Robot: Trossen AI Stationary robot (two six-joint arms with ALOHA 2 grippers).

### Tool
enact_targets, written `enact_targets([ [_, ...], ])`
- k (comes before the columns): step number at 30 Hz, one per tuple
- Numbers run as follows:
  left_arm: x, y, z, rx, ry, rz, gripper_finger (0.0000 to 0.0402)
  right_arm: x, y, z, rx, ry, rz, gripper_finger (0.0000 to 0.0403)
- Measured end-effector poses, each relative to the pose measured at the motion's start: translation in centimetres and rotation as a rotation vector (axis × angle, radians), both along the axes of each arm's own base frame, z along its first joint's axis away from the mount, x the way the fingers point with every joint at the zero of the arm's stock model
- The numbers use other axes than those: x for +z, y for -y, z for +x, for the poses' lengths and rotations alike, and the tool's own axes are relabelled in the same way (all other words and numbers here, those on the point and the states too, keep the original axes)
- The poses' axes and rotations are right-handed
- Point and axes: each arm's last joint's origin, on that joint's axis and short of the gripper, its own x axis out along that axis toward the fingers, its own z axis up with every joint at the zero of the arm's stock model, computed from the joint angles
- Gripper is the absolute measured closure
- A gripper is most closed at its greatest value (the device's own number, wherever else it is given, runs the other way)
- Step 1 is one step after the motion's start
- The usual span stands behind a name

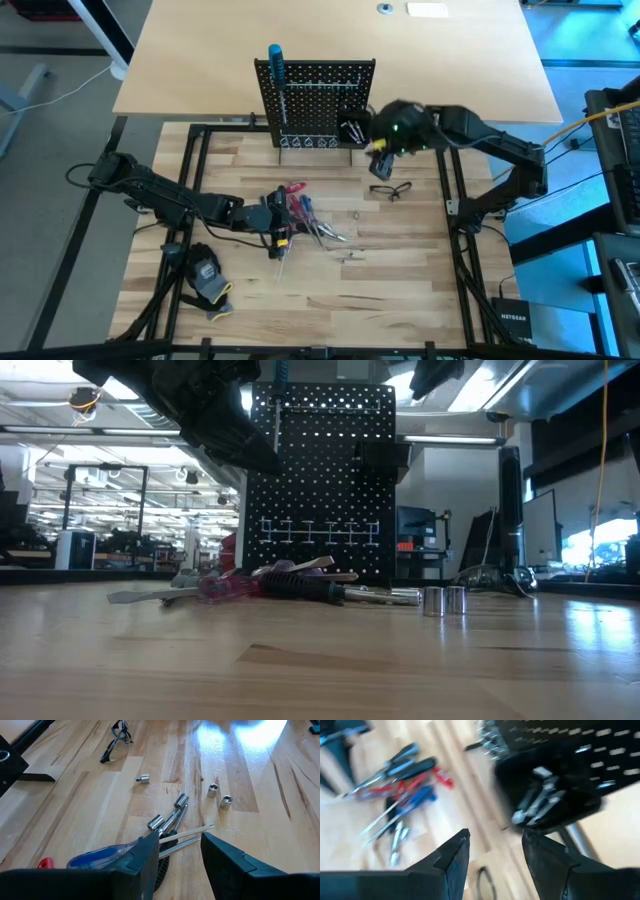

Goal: Hang tools onto peg board
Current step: Put the silver socket into the black bin on the peg board

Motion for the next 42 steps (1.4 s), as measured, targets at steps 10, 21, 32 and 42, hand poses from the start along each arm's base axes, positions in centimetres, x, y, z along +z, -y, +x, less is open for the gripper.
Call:
enact_targets([
  [10, 0.0, 0.0, 0.0, 0.000, 0.000, 0.000, 0.0265, -4.2, -7.5, 2.2, 0.274, -0.056, 0.013, 0.0219],
  [21, 0.0, 0.0, 0.0, 0.000, 0.000, 0.000, 0.0265, -12.8, -12.2, 3.8, 0.468, 0.013, 0.076, 0.0219],
  [32, 0.0, 0.0, 0.0, 0.000, 0.002, -0.001, 0.0265, -19.0, -12.8, 3.6, 0.565, 0.092, 0.219, 0.0219],
  [42, 0.0, 0.0, 0.0, -0.001, 0.005, 0.001, 0.0265, -20.6, -12.8, 3.1, 0.547, 0.089, 0.186, 0.0219],
])
